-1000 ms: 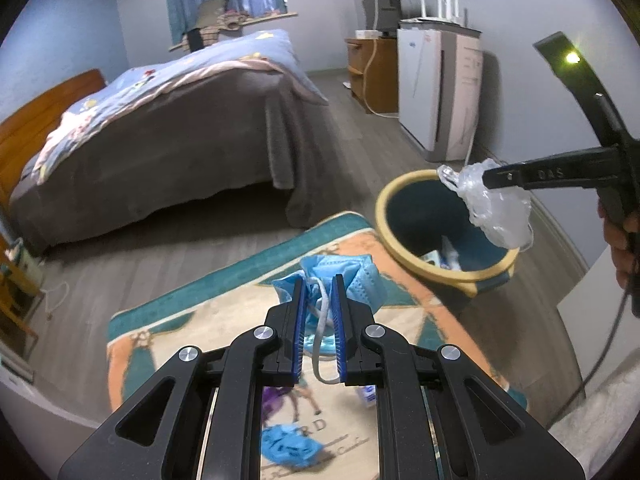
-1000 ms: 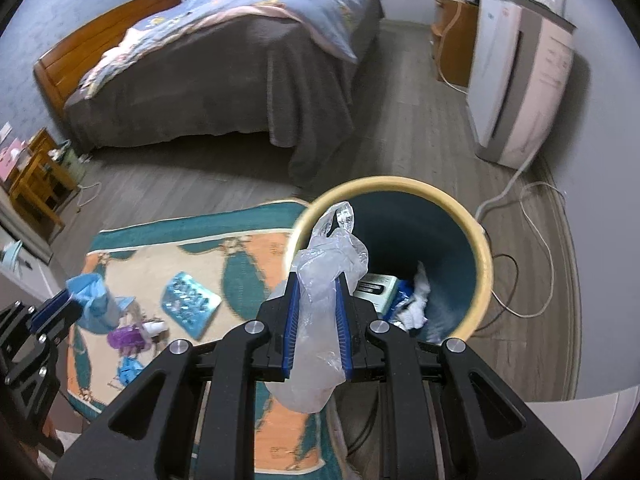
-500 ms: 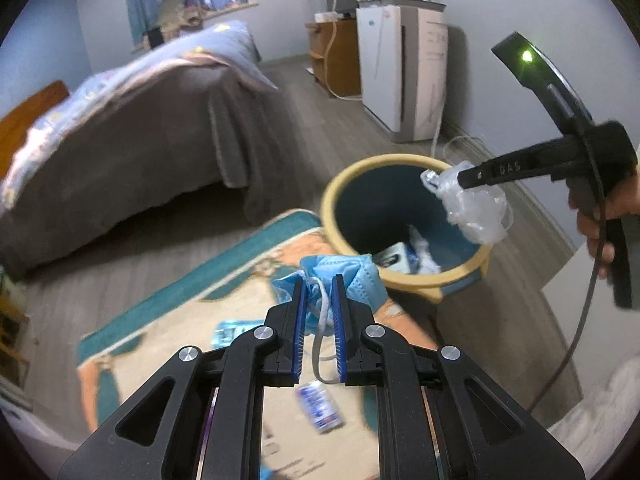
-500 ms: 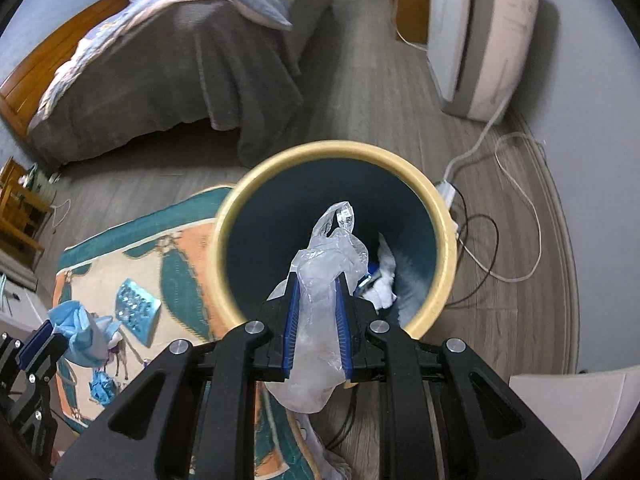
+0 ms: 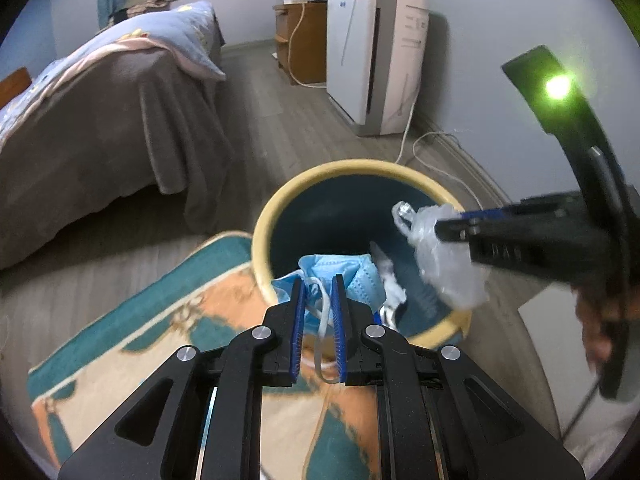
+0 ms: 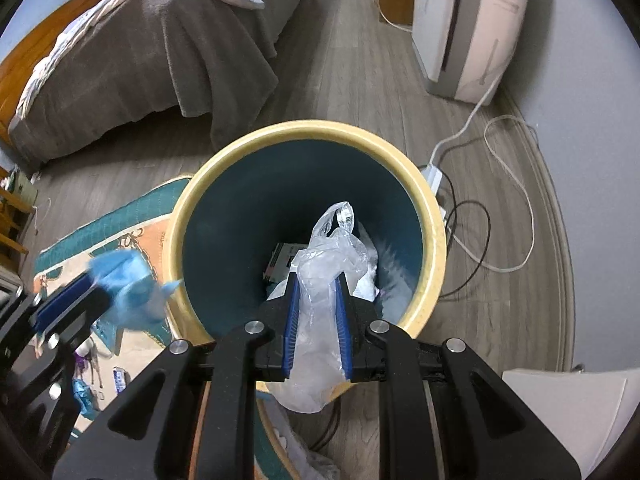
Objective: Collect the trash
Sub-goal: 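Open both tools to drop the plastic bag and mask into the bin, then move both open tools back over the mat toward the remaining trash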
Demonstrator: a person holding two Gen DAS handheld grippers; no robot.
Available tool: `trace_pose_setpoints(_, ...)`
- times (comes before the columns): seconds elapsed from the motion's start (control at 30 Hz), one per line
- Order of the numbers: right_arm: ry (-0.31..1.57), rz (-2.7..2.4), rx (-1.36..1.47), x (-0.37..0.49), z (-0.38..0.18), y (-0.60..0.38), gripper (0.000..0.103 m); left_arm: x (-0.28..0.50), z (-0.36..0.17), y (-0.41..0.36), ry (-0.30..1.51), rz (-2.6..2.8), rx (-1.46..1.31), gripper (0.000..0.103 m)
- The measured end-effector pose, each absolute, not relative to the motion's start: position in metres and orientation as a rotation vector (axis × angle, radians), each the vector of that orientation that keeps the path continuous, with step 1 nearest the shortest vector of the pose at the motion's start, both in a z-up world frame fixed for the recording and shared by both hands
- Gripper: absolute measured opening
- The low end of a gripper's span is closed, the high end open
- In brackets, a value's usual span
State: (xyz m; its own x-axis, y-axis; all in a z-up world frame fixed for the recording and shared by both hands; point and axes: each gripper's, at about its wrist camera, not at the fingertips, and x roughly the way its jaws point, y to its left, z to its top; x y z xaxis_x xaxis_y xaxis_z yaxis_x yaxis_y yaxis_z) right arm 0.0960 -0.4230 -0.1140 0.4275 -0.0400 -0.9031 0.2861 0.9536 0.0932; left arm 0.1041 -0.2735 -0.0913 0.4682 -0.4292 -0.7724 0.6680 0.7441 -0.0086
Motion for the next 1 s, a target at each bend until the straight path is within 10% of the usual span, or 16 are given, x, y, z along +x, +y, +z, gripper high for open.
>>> trace_pose_setpoints(0.27,1.051,-0.233,0.249,0.099,-0.114,-0.434,0.019,0.123,-0.102,-0.293,0.79,-0.693,0.34,0.02)
trace_pose_setpoints(0.4,0.992,-0.249,0.26,0.098,-0.105,-0.435,0.054,0.124,-0.105,-0.29,0.779,-0.7,0.329,0.058)
trace_pose_setpoints(0.6,0.993,-0.265,0.258,0.1,-0.104,-0.434,0.074,0.123,-0.106,-0.279,0.764,-0.662,0.332,0.094)
trace_pose_setpoints(0.73,0.988,-0.298,0.242,0.1,-0.101,-0.434,0.094,0.124,-0.102,-0.268,0.765,-0.616,0.322,0.096)
trace_pose_setpoints(1.0,0.982,-0.295,0.198,0.099,-0.092,-0.416,0.097,0.107,-0.077,-0.222,0.737,-0.539,0.299,0.097)
